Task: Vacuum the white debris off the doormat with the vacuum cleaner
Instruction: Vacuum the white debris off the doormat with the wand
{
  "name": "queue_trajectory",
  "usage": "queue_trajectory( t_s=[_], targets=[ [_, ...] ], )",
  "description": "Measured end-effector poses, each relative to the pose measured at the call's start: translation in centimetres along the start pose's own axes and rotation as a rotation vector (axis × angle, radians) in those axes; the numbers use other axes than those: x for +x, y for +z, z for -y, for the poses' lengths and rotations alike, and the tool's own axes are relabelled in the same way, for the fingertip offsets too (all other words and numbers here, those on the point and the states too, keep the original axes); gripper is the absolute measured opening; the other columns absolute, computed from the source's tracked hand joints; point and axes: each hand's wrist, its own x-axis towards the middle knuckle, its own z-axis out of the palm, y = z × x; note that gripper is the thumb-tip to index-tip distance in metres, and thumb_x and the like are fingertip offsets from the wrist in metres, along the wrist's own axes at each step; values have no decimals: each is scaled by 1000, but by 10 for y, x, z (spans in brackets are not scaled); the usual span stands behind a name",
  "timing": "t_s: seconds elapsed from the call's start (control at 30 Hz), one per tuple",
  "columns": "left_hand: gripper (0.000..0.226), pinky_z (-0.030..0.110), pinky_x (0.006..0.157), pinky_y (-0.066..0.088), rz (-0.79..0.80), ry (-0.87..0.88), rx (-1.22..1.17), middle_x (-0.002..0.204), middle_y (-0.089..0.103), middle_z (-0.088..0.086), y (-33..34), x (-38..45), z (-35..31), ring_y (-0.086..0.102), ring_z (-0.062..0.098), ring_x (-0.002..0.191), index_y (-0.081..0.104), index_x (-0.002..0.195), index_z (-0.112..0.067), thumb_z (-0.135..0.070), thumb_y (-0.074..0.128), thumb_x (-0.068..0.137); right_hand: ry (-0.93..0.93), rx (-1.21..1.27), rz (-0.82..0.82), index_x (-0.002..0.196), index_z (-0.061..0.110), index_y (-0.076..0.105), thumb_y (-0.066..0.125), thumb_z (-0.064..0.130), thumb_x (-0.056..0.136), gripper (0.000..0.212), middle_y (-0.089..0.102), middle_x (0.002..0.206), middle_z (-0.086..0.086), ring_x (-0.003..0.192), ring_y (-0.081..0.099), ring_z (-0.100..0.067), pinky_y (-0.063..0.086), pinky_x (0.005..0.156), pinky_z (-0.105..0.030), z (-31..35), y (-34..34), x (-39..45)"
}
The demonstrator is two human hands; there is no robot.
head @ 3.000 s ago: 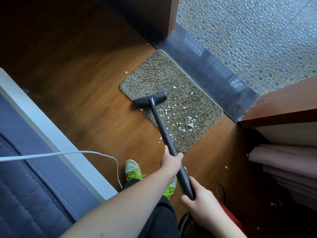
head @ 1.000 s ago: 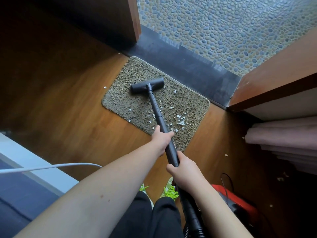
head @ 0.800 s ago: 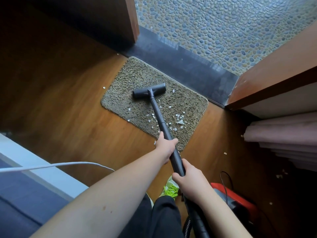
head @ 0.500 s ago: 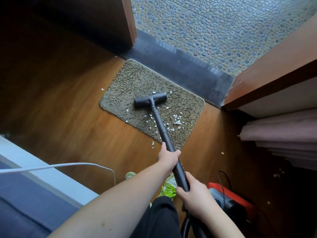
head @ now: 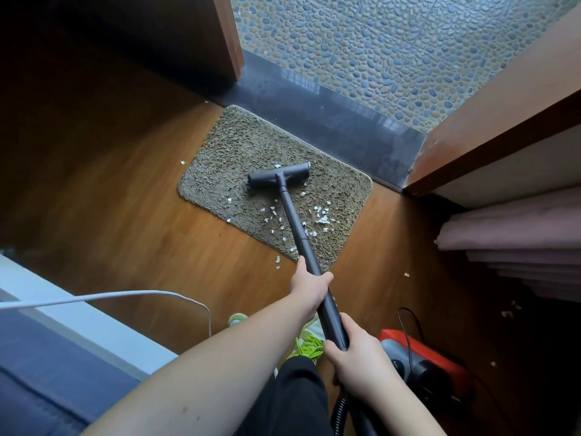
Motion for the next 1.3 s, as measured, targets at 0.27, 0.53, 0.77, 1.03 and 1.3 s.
queue_trajectory(
  t_s=[0.27,0.53,0.77,1.03,1.3],
  targets=[
    [98,52,79,59,-22,14,13,120,58,12,-10,21,-34,68,38,93,14,155,-37,-31,65,72,-5,-5,-14,84,26,43,51,28,83,8,59,75,-3,64,64,-26,57,61,-37,32,-11,26],
    [87,36,77,56,-52,53,67,123,55,8,-20,34,-60,62,29,98,16,155,-33,-28,66,83,-11,21,-8,81,28,41,51,24,86,12,58,77,-4,55,67,-22,53,49,-30,58,-22,42],
    [96,49,85,58,-47,58,44,127,56,11,-23,44,-74,64,36,104,25,151,-33,-36,67,65,2,37,-1,103,14,48,50,20,89,16,60,88,-9,48,64,-20,41,36,-19,75,-25,52],
    [101,52,82,58,-9,14,2,122,56,11,-17,28,-52,65,39,99,17,153,-37,-36,66,65,-9,-41,-8,83,25,39,50,26,87,12,55,76,0,47,55,-11,38,43,-18,54,-19,34],
    [96,52,82,59,16,-8,4,124,53,5,-3,-1,-23,67,39,97,15,155,-35,-30,67,74,15,-41,-2,95,26,48,53,31,84,13,62,79,-4,70,64,-28,55,63,-36,20,-12,9]
  ],
)
